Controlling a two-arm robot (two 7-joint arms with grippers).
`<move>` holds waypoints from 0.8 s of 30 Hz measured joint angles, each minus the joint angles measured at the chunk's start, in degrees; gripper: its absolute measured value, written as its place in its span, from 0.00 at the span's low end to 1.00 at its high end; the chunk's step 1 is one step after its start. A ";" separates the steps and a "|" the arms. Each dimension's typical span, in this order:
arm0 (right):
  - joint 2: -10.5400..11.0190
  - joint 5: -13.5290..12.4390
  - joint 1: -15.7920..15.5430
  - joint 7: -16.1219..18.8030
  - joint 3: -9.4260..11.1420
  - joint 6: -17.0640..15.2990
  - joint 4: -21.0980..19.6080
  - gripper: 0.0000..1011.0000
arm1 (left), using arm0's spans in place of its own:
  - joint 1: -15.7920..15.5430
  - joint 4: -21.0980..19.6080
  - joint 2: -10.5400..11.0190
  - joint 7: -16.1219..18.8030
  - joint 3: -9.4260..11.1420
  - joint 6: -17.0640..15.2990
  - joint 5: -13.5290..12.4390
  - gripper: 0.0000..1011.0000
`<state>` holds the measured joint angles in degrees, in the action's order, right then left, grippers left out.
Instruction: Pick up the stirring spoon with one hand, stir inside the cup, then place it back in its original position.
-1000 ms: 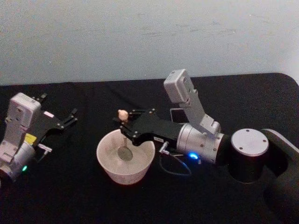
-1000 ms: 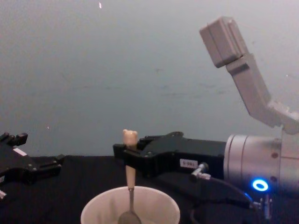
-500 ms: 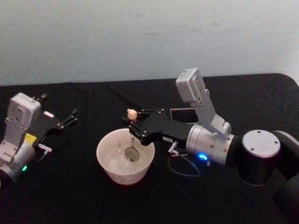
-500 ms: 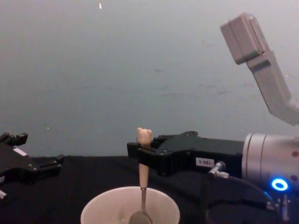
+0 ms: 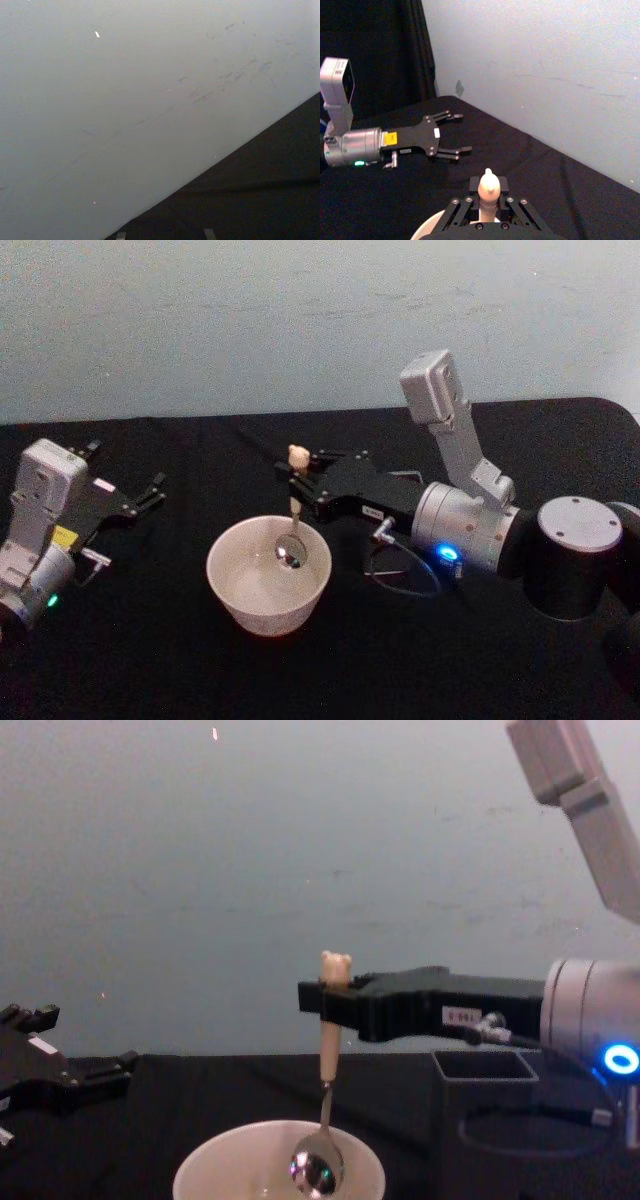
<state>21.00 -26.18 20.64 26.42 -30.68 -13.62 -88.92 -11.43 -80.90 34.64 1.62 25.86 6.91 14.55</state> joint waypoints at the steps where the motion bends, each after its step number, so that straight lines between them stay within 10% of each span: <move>1: 0.03 -0.24 0.03 -0.14 0.10 -0.17 -0.15 0.21 | 0.00 0.00 0.00 0.00 0.00 0.00 0.00 0.99; 24: 1.72 -7.94 0.48 -4.07 3.98 -2.60 -5.37 0.21 | 0.00 0.00 0.00 0.00 0.00 0.00 0.00 0.99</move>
<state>22.71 -34.12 21.11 22.35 -26.70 -16.22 -94.29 -11.43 -80.90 34.65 1.62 25.86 6.91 14.55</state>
